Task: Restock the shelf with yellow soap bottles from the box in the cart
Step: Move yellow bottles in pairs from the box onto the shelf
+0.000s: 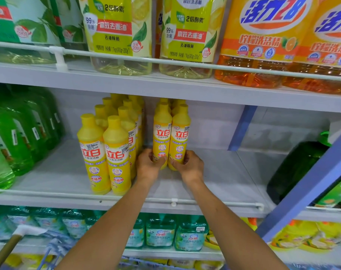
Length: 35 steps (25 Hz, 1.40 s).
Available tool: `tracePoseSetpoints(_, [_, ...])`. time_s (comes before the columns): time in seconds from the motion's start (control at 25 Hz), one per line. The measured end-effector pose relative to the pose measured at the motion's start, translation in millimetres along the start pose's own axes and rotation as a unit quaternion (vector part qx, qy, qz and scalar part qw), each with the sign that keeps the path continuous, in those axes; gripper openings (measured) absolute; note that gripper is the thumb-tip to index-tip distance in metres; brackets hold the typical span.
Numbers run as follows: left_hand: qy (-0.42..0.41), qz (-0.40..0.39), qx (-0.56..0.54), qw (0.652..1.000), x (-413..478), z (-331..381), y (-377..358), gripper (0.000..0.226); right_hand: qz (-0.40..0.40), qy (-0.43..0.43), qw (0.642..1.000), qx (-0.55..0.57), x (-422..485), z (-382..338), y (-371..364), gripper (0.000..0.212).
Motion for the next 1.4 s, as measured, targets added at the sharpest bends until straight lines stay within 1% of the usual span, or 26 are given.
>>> tracePoseSetpoints(0.12, [0.012,-0.023,0.069,0.997,-2.0,5.1,1.7,0.040,-0.014,0.009,1.000,-0.025,-3.7,-5.2,5.6,0.049])
tracePoseSetpoints(0.2, [0.010,-0.036,0.135,0.990,-8.1,12.5,7.1,0.039,-0.017,0.010,0.998,-0.063,-7.6,-5.0,9.8,0.052])
tracePoseSetpoints(0.32, [-0.011,-0.073,0.271,0.960,-27.4,31.9,13.1,0.036,-0.050,0.034,0.984,-0.170,-17.0,-2.8,15.1,0.055])
tracePoseSetpoints(0.36, [-0.018,-0.094,0.305,0.947,-34.5,38.0,13.2,0.040,-0.066,0.047,0.977,-0.195,-22.1,-5.1,18.0,0.054])
tracePoseSetpoints(0.4, [-0.024,-0.120,0.329,0.936,-43.8,44.6,13.2,0.047,-0.083,0.062,0.971,-0.217,-28.4,-7.5,21.9,0.052])
tracePoseSetpoints(0.44, [-0.035,-0.144,0.352,0.924,-53.7,50.2,13.2,0.061,-0.099,0.077,0.963,-0.239,-36.5,-10.3,26.1,0.051])
tracePoseSetpoints(0.48, [-0.059,-0.166,0.384,0.906,-62.6,54.2,12.3,0.073,-0.111,0.090,0.955,-0.259,-45.1,-12.4,30.3,0.052])
tracePoseSetpoints(0.52, [-0.090,-0.188,0.428,0.880,-74.0,58.2,11.3,0.076,-0.122,0.097,0.949,-0.276,-56.3,-12.9,35.5,0.057])
tracePoseSetpoints(0.6, [-0.149,-0.212,0.523,0.812,-95.3,60.2,14.9,0.069,-0.146,0.108,0.933,-0.310,-79.2,-13.9,40.0,0.068])
tracePoseSetpoints(0.64, [-0.179,-0.213,0.551,0.787,-106.7,61.7,19.9,0.069,-0.154,0.112,0.925,-0.329,-92.1,-14.8,41.8,0.073])
tracePoseSetpoints(0.68, [-0.200,-0.216,0.561,0.774,-118.1,63.0,27.3,0.072,-0.159,0.119,0.916,-0.348,-104.4,-17.0,42.7,0.077])
tracePoseSetpoints(0.8, [-0.225,-0.230,0.572,0.755,-159.8,63.2,61.9,0.081,-0.161,0.156,0.887,-0.405,-152.2,-33.2,43.6,0.081])
tracePoseSetpoints(0.88, [-0.222,-0.229,0.589,0.742,-186.3,57.6,92.9,0.087,-0.157,0.179,0.860,-0.450,-187.9,-42.2,38.0,0.084])
tracePoseSetpoints(1.0, [-0.202,-0.225,0.589,0.750,-227.5,42.5,143.1,0.085,-0.165,0.199,0.832,-0.491,-243.5,-47.1,16.0,0.086])
tracePoseSetpoints(1.12, [-0.173,-0.235,0.590,0.753,-265.8,15.7,176.4,0.081,-0.195,0.225,0.806,-0.512,-295.5,-42.0,-16.4,0.085])
tracePoseSetpoints(1.28, [-0.151,-0.256,0.607,0.736,-305.6,-27.4,188.0,0.082,-0.214,0.257,0.788,-0.518,-344.8,-20.9,-56.0,0.082])
tracePoseSetpoints(1.4, [-0.129,-0.277,0.595,0.743,-324.3,-63.3,185.5,0.086,-0.250,0.240,0.787,-0.510,-367.3,13.1,-80.0,0.084])
Point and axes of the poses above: each hand's wrist, its own x-axis towards the middle knuckle, its own y-axis out of the back of the hand, z = x × y, the point moved 7 cm from there along x, towards the middle knuckle, and after that the axes turned 2 degrees about x, right-handed, at the moved point
